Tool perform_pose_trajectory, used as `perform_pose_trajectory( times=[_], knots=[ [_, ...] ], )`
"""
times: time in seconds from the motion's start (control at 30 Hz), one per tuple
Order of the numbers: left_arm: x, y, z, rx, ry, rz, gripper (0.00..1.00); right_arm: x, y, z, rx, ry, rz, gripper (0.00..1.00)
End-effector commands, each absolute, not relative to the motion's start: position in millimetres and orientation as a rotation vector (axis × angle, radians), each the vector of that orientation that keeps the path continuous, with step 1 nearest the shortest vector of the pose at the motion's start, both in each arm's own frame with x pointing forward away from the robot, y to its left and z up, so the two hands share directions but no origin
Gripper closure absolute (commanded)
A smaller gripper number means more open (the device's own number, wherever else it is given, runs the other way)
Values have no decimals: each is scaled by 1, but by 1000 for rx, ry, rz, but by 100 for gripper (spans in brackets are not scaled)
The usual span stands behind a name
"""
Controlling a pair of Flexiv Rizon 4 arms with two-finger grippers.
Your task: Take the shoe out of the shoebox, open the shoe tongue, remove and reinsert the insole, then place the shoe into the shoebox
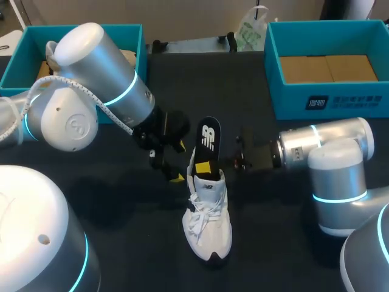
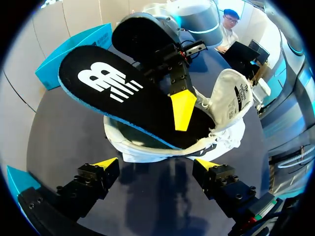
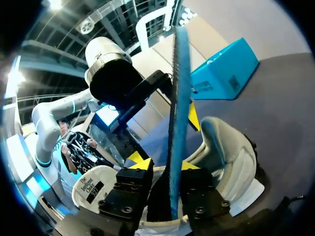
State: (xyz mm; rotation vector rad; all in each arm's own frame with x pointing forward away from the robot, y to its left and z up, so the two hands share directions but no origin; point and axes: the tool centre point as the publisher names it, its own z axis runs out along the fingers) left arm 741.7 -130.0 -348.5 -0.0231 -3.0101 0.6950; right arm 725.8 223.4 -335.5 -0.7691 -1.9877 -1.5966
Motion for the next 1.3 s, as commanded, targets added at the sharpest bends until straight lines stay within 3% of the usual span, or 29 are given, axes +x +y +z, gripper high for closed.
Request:
perform_pose_trajectory(
  times=[0.03, 0.7, 0.8, 0.83, 0.87, 0.9, 1.3],
  knots=[
    [742, -130, -350, -24, -3010, 697, 0, 731, 226, -326, -768, -2008, -1579, 64],
    [742, -130, -350, -24, -3010, 697, 0, 754, 218, -305, -823, -1980, -1685, 68],
    [742, -130, -350, -24, -3010, 697, 0, 757, 217, -306, -842, -1956, -1696, 75],
    [742, -130, -350, -24, -3010, 697, 0, 759, 217, -307, -846, -1946, -1699, 81],
    [742, -130, -350, -24, -3010, 697, 0, 760, 217, -307, -851, -1938, -1700, 96],
    [742, -130, -350, -24, -3010, 697, 0, 761, 217, -308, -852, -1932, -1700, 100],
    [742, -130, -350, -24, -3010, 697, 0, 759, 218, -322, -871, -1931, -1583, 100]
  ],
)
